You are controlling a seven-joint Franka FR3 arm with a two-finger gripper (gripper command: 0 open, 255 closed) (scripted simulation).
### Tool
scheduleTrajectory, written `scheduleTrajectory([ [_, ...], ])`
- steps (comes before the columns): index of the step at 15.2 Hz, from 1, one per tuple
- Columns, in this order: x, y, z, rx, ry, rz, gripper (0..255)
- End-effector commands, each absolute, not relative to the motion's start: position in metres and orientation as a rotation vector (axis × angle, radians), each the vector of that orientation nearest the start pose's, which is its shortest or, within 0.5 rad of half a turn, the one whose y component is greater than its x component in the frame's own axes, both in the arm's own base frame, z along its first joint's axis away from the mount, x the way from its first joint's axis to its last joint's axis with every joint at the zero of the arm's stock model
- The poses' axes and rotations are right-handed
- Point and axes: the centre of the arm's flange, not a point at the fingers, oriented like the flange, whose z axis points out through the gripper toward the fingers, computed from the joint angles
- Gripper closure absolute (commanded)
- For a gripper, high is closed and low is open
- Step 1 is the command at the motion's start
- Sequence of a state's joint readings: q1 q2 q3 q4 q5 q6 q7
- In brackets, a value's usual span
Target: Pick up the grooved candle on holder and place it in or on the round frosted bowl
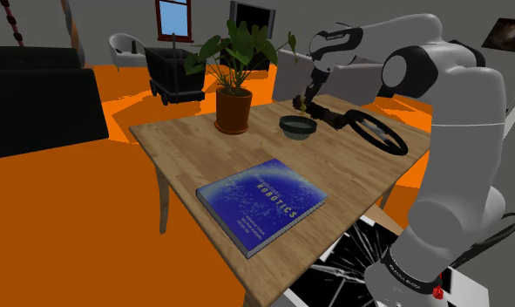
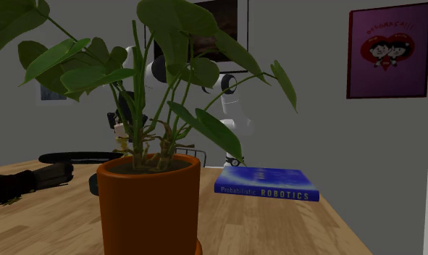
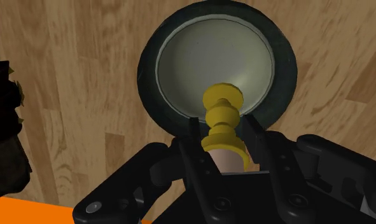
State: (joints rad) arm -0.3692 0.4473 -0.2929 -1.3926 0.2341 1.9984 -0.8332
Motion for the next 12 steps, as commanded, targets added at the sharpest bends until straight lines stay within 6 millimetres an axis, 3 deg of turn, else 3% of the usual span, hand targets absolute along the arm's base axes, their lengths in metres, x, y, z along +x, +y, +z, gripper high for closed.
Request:
scheduleTrajectory([
  [1, 0.586, -0.392, 0.468, -3.168, -0.208, -0.314, 255],
  [7, 0.586, -0.392, 0.438, -3.168, -0.208, -0.314, 255],
  [12, 0.586, -0.392, 0.438, -3.168, -0.208, -0.314, 255],
])
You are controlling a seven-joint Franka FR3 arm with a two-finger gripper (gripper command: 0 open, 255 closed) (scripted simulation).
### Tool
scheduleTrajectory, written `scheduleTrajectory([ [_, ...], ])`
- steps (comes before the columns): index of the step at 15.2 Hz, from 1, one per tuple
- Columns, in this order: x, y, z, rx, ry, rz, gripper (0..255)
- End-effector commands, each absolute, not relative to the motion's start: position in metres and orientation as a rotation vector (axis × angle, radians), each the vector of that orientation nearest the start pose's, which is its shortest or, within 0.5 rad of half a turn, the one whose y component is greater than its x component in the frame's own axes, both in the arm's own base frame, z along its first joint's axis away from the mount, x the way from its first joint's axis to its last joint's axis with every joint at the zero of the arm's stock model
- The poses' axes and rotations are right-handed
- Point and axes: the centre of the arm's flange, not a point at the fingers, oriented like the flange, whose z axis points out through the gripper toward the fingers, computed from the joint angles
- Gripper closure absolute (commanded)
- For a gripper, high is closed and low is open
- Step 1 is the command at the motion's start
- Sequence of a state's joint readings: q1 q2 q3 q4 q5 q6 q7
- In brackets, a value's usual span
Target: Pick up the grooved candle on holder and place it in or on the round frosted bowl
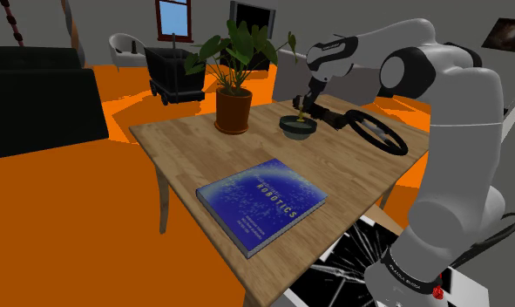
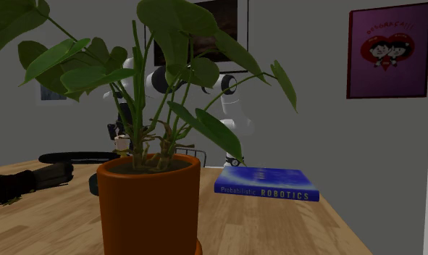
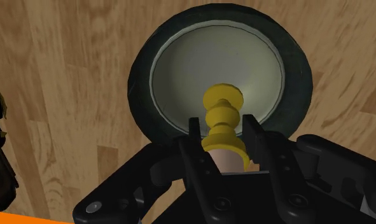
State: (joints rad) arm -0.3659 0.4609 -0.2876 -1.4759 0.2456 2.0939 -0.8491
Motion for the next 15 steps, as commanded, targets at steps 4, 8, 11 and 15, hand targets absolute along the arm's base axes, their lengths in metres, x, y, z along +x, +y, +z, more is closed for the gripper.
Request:
scheduleTrajectory([
  [4, 0.586, -0.392, 0.438, -3.168, -0.208, -0.314, 0],
  [8, 0.586, -0.392, 0.438, -3.168, -0.208, -0.314, 0],
  [11, 0.579, -0.391, 0.476, -3.168, -0.208, -0.314, 0],
  [15, 0.577, -0.390, 0.487, -3.168, -0.208, -0.314, 0],
])
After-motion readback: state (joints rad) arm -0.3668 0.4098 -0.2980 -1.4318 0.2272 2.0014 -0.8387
